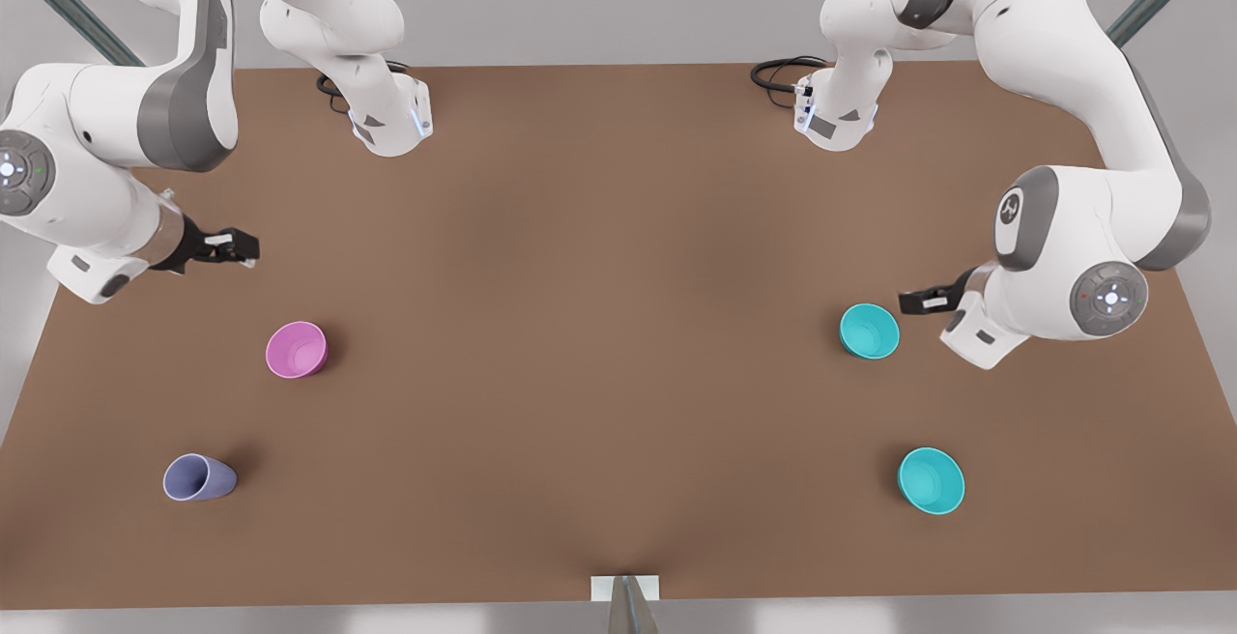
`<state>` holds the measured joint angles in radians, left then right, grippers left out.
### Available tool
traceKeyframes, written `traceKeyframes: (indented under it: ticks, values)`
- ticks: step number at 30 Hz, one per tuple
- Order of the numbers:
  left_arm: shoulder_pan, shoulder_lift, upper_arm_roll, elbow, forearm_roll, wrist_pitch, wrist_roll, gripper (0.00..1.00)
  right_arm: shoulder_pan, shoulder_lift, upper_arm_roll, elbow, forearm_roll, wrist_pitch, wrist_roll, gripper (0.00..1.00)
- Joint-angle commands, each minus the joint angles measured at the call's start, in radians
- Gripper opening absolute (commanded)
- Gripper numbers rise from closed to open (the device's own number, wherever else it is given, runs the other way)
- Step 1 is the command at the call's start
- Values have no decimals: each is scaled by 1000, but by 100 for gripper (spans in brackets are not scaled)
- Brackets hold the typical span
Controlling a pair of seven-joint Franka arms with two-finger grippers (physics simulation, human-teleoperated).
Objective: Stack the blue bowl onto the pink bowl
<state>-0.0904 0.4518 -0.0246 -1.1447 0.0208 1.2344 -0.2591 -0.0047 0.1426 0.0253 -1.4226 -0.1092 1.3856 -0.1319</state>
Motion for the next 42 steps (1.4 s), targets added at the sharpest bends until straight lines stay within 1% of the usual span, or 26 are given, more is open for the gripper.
traceKeyframes:
  ticks: [1,2,3,4,6,7,8,9,11,12,15,16,18,22,28,37,38,39,42]
  values:
    - [-14,-10,-8,33,24,85,-175,100,-1,0,-1,1,0,36,-38,100]
    - [-9,-88,23,19,5,102,-152,100,0,9,-1,5,-13,35,-35,100]
    - [-9,-104,38,-4,5,143,-2,100,-27,60,-4,42,-11,0,-34,100]
    - [-11,-110,58,-13,5,146,104,100,-80,100,-4,36,-18,0,-35,100]
    - [-11,-102,52,-4,-24,125,71,100,-156,141,-4,10,-17,9,-17,100]
    - [-9,-116,58,-7,-67,85,79,100,-199,207,-4,4,0,27,-6,100]
    - [-5,-113,61,-10,-62,92,135,100,-239,276,-2,1,37,47,-6,100]
    - [-6,-116,74,-15,-59,85,143,100,-258,299,-2,-56,60,131,-6,100]
    - [-8,-116,74,-15,-45,92,143,100,-261,287,-1,-200,100,303,-5,100]
    - [-8,-116,74,-15,-41,92,144,100,-265,292,-2,-240,146,363,-6,100]
    - [-14,-122,69,-15,-39,85,144,100,-267,325,-2,-315,161,478,11,100]
    - [-14,-120,69,-15,-41,85,144,100,-293,342,-1,-346,163,530,11,100]
    - [-17,-116,66,-17,-41,80,146,100,-316,387,-1,-341,169,564,9,100]
    - [-17,-104,66,-17,-36,76,144,100,-350,416,-1,-329,186,576,9,100]
    - [-17,-90,66,-17,-35,80,146,100,-345,489,2,-311,203,635,9,100]
    - [-17,-70,66,-15,-24,79,146,100,-337,537,4,-295,247,668,9,100]
    - [-17,-70,66,-15,-24,77,146,100,-334,539,5,-295,246,674,8,88]
    - [-17,-71,66,-15,-24,76,146,100,-334,538,5,-295,246,674,6,74]
    - [-18,-70,64,-13,-25,66,130,100,-333,537,5,-285,246,661,2,41]
